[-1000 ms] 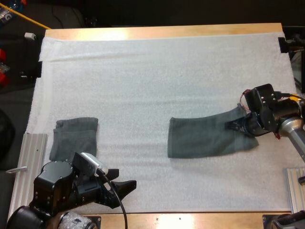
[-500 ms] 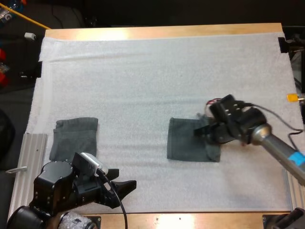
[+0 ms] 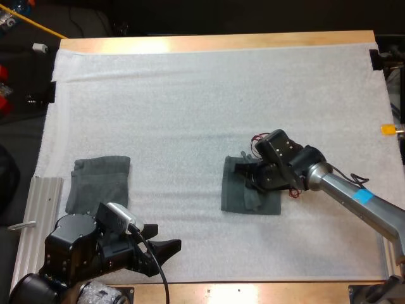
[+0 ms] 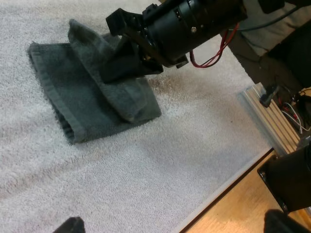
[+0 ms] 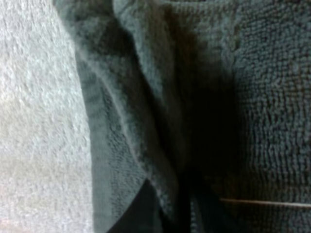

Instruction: Pick towel from pile, fold and stack

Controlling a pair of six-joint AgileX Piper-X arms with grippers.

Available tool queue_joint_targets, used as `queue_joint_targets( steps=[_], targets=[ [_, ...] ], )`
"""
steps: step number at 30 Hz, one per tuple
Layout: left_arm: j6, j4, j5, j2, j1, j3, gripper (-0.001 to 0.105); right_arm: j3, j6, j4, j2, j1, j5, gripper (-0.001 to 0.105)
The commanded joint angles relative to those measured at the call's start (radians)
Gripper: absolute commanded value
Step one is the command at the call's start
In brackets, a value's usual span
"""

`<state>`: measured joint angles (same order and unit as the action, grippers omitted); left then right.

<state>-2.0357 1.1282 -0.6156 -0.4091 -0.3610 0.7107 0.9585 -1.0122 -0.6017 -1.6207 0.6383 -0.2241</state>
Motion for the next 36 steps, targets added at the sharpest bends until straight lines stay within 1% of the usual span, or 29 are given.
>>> queue_joint_targets(
  steps=[1,6,8,10,11,12,15,16,19,22,25,28,31,33,36],
  targets=[
    [-0.007,-0.003,-0.009,0.006,0.001,0.005,0.070,0.008,0.006,0.026,0.000,0.008,-0.034,0.000],
    [-0.001,-0.003,-0.009,0.006,0.001,0.005,0.070,0.008,0.006,0.051,0.000,0.015,-0.037,0.000],
    [-0.001,-0.003,-0.009,0.006,0.001,0.005,0.070,0.008,0.006,0.053,0.000,0.016,-0.034,0.002],
    [-0.001,-0.003,-0.009,0.006,0.001,0.005,0.070,0.008,0.006,0.056,0.000,0.016,-0.034,0.013],
    [-0.001,-0.003,-0.009,0.006,0.001,0.005,0.070,0.008,0.006,0.059,0.000,0.016,-0.041,0.021],
    [-0.001,-0.003,-0.009,0.006,0.001,0.005,0.070,0.008,0.006,0.064,0.000,0.016,-0.053,0.033],
    [-0.001,-0.003,-0.009,0.006,0.001,0.005,0.070,0.008,-0.007,0.085,0.000,0.016,-0.090,0.057],
    [-0.001,-0.003,-0.009,0.006,0.001,0.005,0.070,0.008,-0.016,0.090,0.000,0.016,-0.108,0.061],
    [0.001,-0.003,-0.009,0.006,0.001,0.005,0.070,0.008,-0.021,0.088,0.000,0.016,-0.138,0.062],
    [0.002,-0.003,-0.009,0.006,0.001,0.005,0.070,0.008,-0.011,0.088,0.000,0.025,-0.140,0.062],
    [0.002,-0.003,-0.009,0.006,0.001,0.005,0.070,0.008,-0.007,0.096,0.000,0.062,-0.138,0.062],
    [0.007,-0.003,-0.009,0.006,0.001,0.005,0.070,0.008,-0.001,0.115,0.000,0.109,-0.108,0.062],
    [0.007,-0.003,-0.009,0.006,0.001,0.005,0.070,0.008,0.025,0.128,0.000,0.146,-0.039,0.062],
    [0.007,-0.003,-0.009,0.006,0.001,0.005,0.070,0.008,0.046,0.127,-0.002,0.156,-0.013,0.062],
    [0.007,-0.003,-0.009,0.006,0.001,0.005,0.070,0.008,0.064,0.146,-0.025,0.156,-0.038,0.062]
  ],
)
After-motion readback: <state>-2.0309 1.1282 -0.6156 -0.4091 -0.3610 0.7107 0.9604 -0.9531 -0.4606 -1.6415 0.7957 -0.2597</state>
